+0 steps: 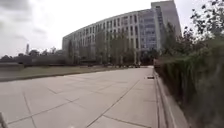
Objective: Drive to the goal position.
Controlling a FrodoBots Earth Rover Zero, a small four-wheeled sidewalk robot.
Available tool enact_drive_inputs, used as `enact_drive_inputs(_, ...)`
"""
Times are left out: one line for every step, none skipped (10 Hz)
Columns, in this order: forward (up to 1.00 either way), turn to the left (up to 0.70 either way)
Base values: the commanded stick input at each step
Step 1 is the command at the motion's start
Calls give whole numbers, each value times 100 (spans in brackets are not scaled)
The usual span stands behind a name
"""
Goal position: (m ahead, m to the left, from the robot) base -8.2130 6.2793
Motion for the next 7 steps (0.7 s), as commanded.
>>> enact_drive_inputs(0, 45)
enact_drive_inputs(0, 45)
enact_drive_inputs(0, 45)
enact_drive_inputs(0, 44)
enact_drive_inputs(0, 43)
enact_drive_inputs(0, 43)
enact_drive_inputs(0, 43)
